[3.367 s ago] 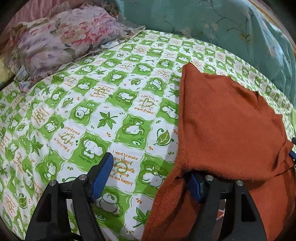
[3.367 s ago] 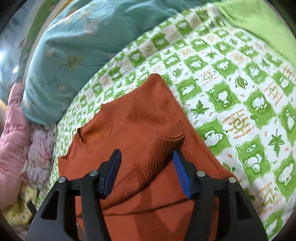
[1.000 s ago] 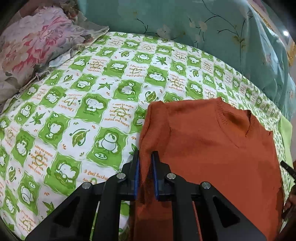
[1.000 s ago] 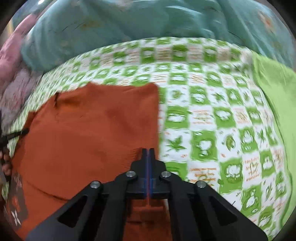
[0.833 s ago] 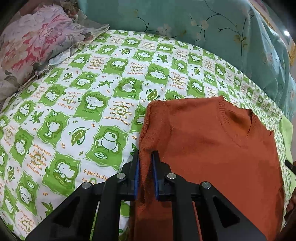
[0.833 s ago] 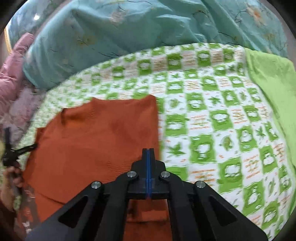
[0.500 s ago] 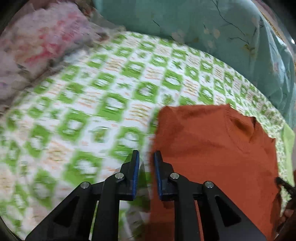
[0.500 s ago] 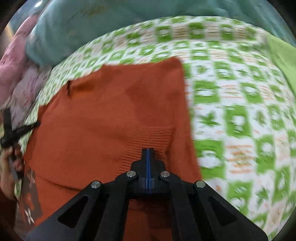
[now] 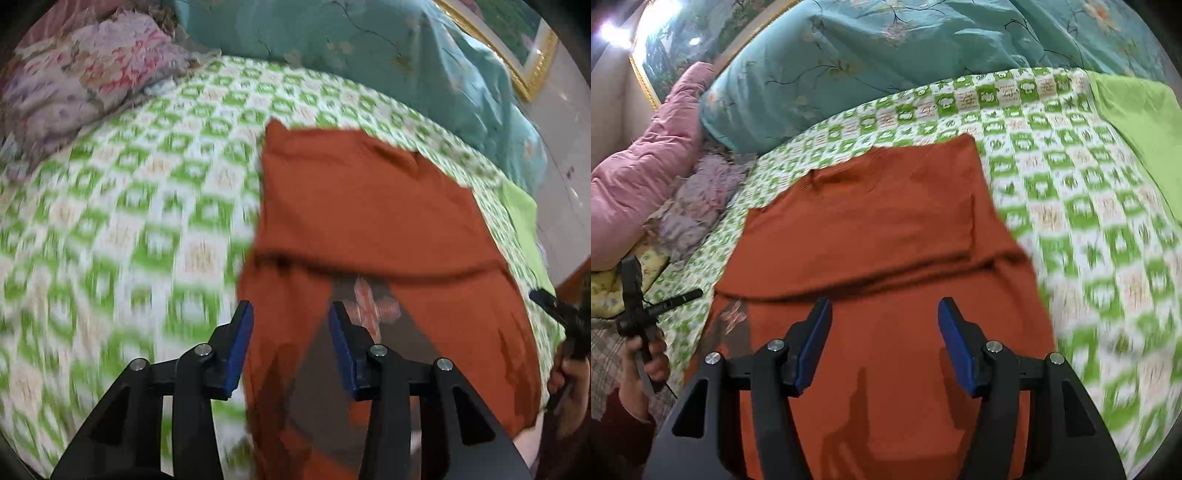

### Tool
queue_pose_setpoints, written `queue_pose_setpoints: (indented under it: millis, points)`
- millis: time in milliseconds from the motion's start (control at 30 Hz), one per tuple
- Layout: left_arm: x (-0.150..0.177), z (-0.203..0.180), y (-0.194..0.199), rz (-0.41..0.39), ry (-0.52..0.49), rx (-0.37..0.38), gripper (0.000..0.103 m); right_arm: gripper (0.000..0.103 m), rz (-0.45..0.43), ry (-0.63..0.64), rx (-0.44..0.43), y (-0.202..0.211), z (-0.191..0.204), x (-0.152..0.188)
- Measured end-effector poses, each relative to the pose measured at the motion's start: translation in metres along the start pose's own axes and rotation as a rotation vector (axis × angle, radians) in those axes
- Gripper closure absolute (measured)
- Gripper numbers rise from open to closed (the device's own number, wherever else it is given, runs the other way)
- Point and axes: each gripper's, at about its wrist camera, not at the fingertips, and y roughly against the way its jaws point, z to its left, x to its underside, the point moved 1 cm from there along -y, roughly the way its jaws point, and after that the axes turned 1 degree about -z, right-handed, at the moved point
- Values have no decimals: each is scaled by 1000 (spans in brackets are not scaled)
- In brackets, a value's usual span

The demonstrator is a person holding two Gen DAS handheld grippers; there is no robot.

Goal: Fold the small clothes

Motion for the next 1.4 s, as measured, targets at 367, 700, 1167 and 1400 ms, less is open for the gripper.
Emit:
queue_pose_setpoints:
  millis: [367,700,1167,1400]
  points:
    - [104,8,55,76,54,42,42,42,-15,-36,-5,47,-6,54]
    - [164,-14,55,126,27,112,42,41,-51,0,5,96,-10,96]
    - [180,-12,68,101,-27,203,97,40,3,-65,97,127,-57,140]
    - [179,-24,57,128,-64,211,96,43,98,-50,3,106,-57,157]
